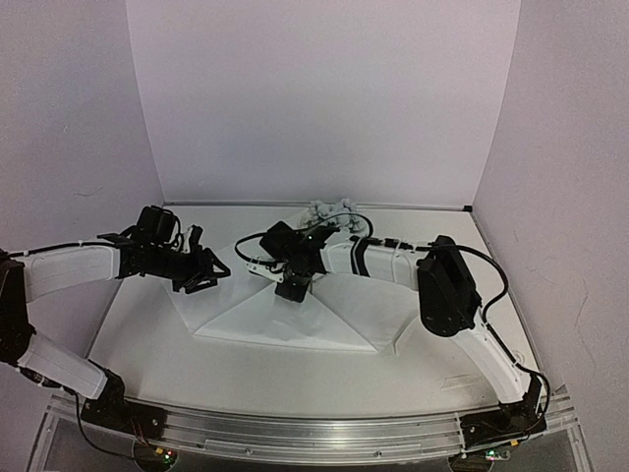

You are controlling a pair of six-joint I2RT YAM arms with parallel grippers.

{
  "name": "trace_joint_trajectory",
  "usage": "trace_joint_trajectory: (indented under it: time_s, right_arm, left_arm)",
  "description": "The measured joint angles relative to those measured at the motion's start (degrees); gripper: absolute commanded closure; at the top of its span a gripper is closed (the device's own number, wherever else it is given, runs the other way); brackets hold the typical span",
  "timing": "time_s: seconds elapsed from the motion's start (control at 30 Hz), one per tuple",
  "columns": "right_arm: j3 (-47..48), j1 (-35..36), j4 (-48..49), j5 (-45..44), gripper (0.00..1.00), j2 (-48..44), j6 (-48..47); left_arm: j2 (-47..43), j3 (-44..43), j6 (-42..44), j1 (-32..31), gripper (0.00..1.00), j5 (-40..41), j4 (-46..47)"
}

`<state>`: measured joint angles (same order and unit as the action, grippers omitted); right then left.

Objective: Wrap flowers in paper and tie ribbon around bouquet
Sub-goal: Fold the bottom corner of the flattened wrapping paper at the center of the board, then press the fold line on the 1/4-folded wrapping paper.

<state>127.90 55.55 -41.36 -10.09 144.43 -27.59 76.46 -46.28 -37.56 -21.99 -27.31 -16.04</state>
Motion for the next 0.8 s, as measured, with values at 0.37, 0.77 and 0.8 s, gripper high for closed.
trace_joint_trajectory:
  time_s: [0.37,0.77,0.8]
  right_arm:
    - [-0.29,-1.9,9.39,-6.05,1.0,2.74,-5.51]
    - [-9.57,-2.36,15.19,-9.04,1.0,-4.04,-3.81]
    - [-9.53,-2.36,15.38,-9.37,1.0,-4.33,-3.84]
  left_arm:
    - [8.25,-1.7,0.19,-10.61,0.59,-0.89,3.41]
    - [17.47,-2.46,0.02,-12.73,0.63,-1.05,6.27]
    - [17.98,-2.79,0.0,-12.76,0.63,-1.05,6.59]
